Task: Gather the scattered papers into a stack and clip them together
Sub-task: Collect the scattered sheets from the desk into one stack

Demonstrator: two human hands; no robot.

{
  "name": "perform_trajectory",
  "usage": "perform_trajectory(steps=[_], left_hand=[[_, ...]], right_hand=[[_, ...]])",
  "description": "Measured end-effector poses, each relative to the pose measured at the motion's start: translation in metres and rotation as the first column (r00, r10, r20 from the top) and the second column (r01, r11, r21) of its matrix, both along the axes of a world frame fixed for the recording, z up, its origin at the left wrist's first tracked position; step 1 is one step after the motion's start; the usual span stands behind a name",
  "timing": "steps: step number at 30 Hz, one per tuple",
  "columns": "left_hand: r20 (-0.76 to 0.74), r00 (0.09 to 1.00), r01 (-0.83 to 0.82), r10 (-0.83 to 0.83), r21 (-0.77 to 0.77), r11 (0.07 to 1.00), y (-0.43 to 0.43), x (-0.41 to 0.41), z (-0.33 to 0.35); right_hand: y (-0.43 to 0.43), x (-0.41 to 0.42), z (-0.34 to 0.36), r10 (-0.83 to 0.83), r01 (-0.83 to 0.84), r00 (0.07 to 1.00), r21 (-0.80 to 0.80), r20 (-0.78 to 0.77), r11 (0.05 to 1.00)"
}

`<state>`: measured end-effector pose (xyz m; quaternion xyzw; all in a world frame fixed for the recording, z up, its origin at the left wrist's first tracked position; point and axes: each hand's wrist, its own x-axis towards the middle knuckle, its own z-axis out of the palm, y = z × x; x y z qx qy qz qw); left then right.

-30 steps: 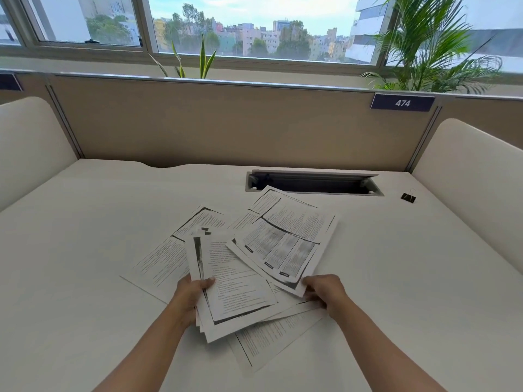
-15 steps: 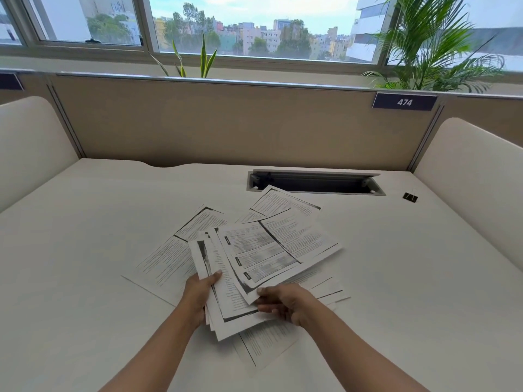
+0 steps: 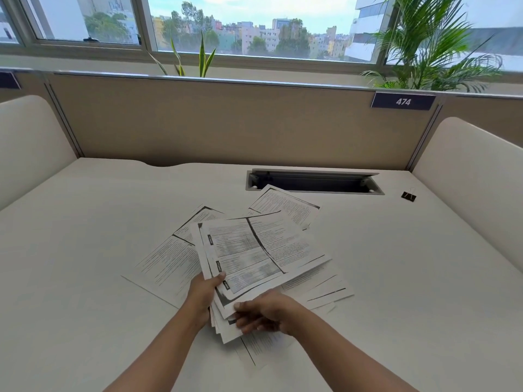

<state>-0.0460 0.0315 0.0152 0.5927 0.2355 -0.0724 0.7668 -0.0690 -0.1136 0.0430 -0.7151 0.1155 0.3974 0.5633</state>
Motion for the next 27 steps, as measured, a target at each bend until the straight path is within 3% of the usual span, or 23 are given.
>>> perform_trajectory(steps=[3,6,9,13,18,22,24,27], left_hand=[[0.013,1.0,0.019,-0.019,-0.005,1.0,0.003,0.0,0.001],[0.039,0.999,0.034,-0.033,-0.021,0.999,0.007,0.001,0.003],[0.063,0.997,0.048,-0.044,-0.054,0.997,0.011,0.0,0.006],[0.116,0.989,0.1,-0.091,-0.072,0.992,0.02,0.0,0.009],[0.189,0.972,0.158,-0.142,-0.071,0.985,0.03,0.001,0.013],[0.226,0.952,0.228,-0.206,-0.074,0.971,0.03,0.0,0.017],[0.232,0.945,0.254,-0.232,-0.067,0.965,0.03,0.0,0.02],[0.242,0.937,0.274,-0.253,-0.059,0.96,0.031,-0.001,0.024]], right_hand=[[-0.008,0.005,0.011,0.163,-0.158,0.986,-0.122,0.032,0.98],[-0.021,0.011,0.022,0.159,-0.139,0.983,-0.185,0.097,0.973],[-0.04,0.021,0.021,-0.054,0.1,0.965,-0.17,0.256,0.98],[-0.072,0.035,0.003,-0.384,0.494,0.793,-0.131,0.472,0.859],[-0.111,0.047,0.002,-0.433,0.717,0.572,-0.169,0.696,0.676],[-0.131,0.05,0.004,-0.452,0.692,0.598,-0.141,0.662,0.709],[-0.135,0.05,0.006,-0.479,0.635,0.638,-0.06,0.603,0.77],[-0.139,0.047,0.007,-0.537,0.598,0.622,0.097,0.57,0.796]])
